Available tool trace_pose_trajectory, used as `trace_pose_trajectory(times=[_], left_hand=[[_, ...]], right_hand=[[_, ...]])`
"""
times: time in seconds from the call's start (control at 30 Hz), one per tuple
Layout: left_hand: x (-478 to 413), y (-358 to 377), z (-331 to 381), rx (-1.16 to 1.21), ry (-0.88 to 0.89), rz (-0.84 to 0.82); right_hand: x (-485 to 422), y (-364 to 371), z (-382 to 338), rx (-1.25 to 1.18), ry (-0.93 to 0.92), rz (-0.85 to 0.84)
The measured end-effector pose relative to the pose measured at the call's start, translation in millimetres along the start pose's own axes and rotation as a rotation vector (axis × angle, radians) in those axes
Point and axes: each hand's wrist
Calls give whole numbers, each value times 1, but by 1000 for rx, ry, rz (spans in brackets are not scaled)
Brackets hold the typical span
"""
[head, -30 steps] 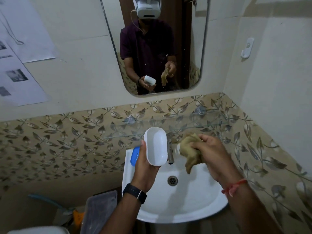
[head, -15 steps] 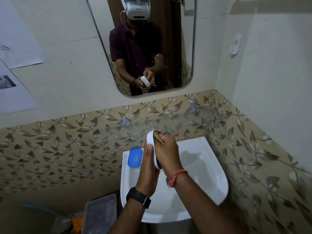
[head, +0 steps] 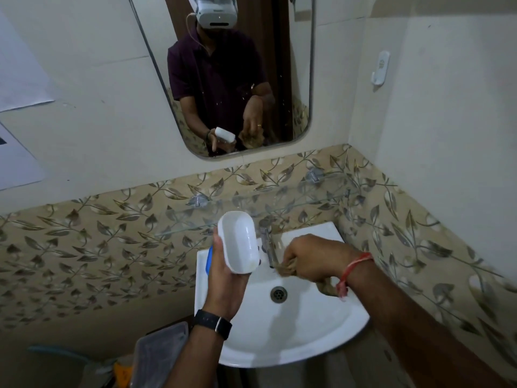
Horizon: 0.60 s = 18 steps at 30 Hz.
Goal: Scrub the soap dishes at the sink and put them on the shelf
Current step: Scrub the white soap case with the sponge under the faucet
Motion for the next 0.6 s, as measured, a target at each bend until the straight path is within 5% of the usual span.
trace_pose_trajectory(times=[0.1, 0.27, 0.43, 0.6], left_hand=[[-3, -5, 6, -125, 33, 45], [-2, 0, 5, -646, 260, 33], [-1, 12, 1, -1027, 578, 28], [2, 18, 6, -1010, 643, 17]], right_hand=[[2, -6, 38, -150, 168, 139], [1, 2, 57, -869, 154, 530], [-9, 16, 24, -722, -58, 778], [1, 47, 3, -412, -289, 844]])
Point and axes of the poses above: each hand's wrist, its own x-axis away from the middle knuckle, its own y-axis out of the palm, z = x × y, and after that the axes turned 5 degrees about z, right-handed
